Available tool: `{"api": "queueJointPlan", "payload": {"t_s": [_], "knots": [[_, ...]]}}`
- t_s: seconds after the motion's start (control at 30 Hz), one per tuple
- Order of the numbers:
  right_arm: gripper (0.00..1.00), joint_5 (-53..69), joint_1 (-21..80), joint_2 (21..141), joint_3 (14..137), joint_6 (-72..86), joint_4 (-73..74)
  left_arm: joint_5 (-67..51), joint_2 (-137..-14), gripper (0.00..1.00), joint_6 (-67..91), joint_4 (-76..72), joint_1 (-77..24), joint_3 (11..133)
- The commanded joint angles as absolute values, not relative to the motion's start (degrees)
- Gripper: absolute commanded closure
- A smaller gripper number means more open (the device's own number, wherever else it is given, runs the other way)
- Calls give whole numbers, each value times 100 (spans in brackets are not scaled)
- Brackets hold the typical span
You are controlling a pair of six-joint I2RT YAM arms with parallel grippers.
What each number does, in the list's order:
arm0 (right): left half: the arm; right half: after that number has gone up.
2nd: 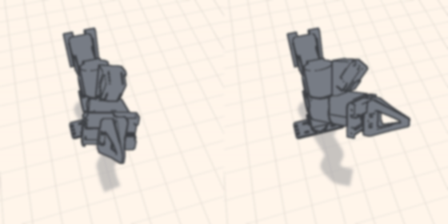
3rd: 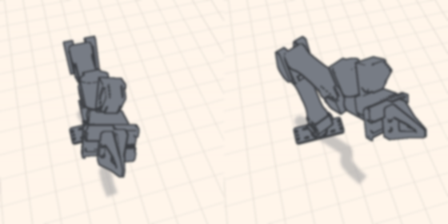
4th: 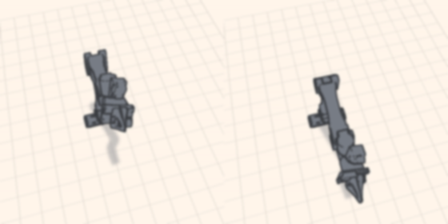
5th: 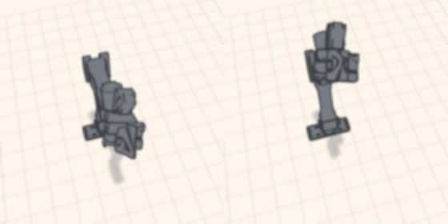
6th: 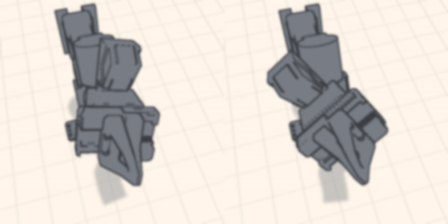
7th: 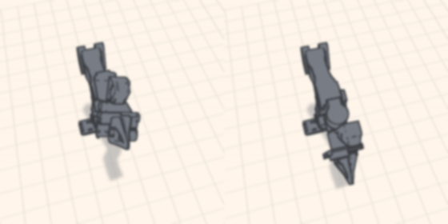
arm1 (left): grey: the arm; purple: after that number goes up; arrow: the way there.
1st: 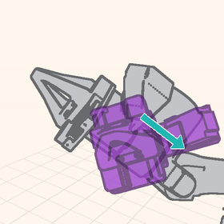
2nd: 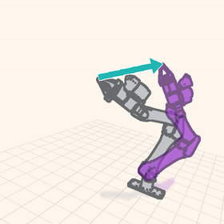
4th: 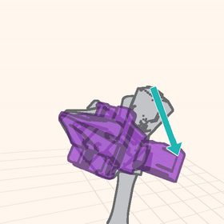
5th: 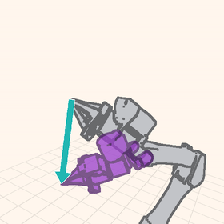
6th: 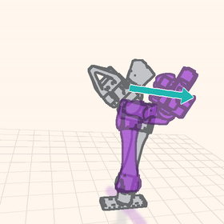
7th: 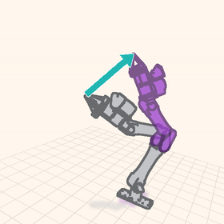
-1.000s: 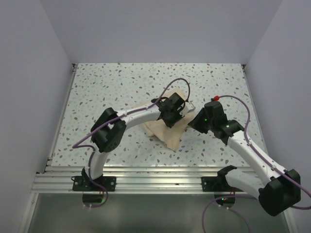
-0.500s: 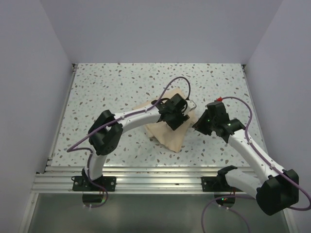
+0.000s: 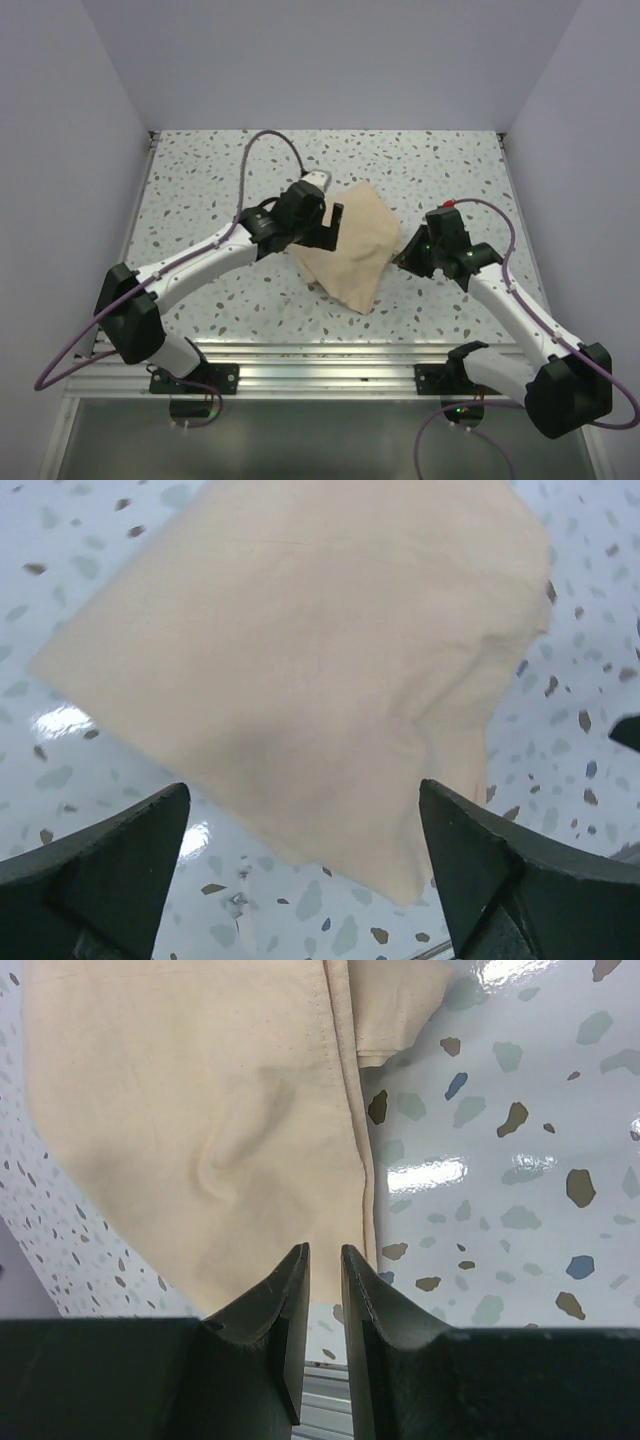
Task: Prepare the surgical pack
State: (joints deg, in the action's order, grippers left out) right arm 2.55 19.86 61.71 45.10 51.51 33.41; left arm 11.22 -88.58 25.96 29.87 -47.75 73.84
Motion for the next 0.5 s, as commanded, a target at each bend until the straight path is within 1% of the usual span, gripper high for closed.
{"api": "queueJointPlan", "payload": {"t_s": [0.0, 0.1, 0.17, 0.33, 0.4, 0.47], "knots": [[76, 413, 1969, 6258, 4728, 4992, 3190, 1583, -8543, 0, 4296, 3154, -3975, 6979], [76, 501, 1969, 6346, 4790, 4975, 3191, 1494, -8595, 0, 4842, 3427, -3666, 6890], [76, 527, 1969, 6389, 4843, 4966, 3173, 1740, -8604, 0, 5228, 3700, -3604, 6847], [76, 676, 1978, 6530, 4922, 4948, 3120, 1504, -8245, 0, 5484, 2999, -3393, 6224], [77, 747, 1995, 6548, 4861, 4974, 3068, 1337, -8270, 0, 5537, 2875, -3279, 6188], [77, 756, 2004, 6522, 4764, 5001, 3059, 1292, -8419, 3, 5686, 2979, -3217, 6284]]}}
